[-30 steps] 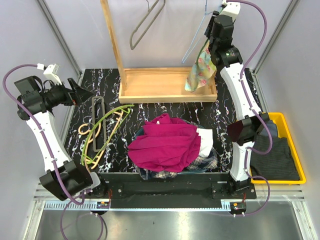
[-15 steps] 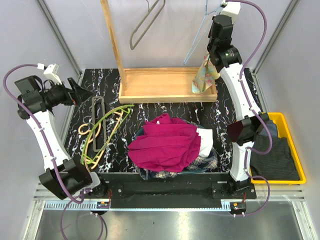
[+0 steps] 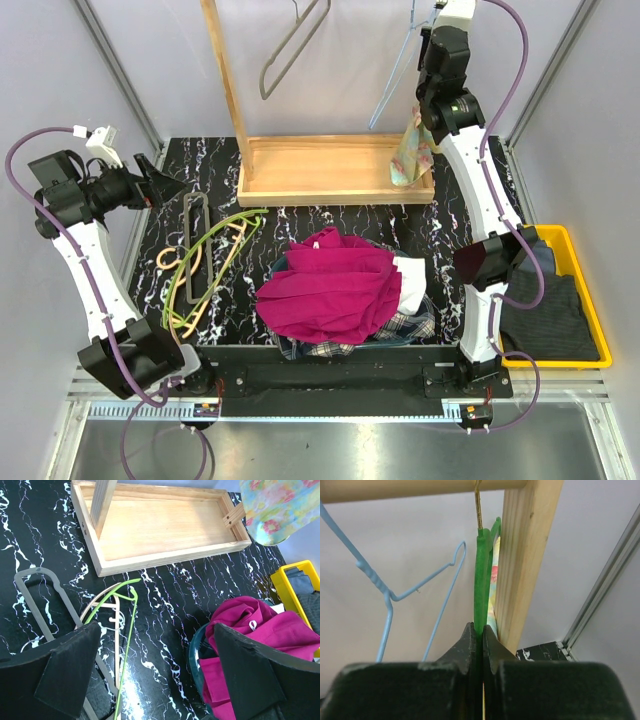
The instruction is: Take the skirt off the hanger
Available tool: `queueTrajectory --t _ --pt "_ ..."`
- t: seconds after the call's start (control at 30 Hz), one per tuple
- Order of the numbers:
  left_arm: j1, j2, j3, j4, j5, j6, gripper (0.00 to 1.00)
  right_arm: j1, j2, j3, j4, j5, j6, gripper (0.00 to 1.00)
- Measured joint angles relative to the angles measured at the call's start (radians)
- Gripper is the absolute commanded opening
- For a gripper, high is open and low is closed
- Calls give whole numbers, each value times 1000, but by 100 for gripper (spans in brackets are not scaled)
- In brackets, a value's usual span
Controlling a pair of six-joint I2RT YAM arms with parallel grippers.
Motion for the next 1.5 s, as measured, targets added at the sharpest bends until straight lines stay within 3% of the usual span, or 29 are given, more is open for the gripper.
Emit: queueTrajectory --t 0.37,0.77,0.97,1.1,1.5 --pt "0 0 0 14 10 -15 99 0 -2 15 89 -94 -29 0" --pt "0 2 0 66 43 -67 99 32 -439 -620 97 -357 77 0" --pt "-29 18 11 109 93 -152 99 63 -658 -735 -74 -426 88 0" --pt "-119 23 56 144 143 -228 99 63 -811 -738 -186 -431 97 0" --pt "-615 23 219 327 183 -331 99 63 -1117 -585 -524 -392 150 0"
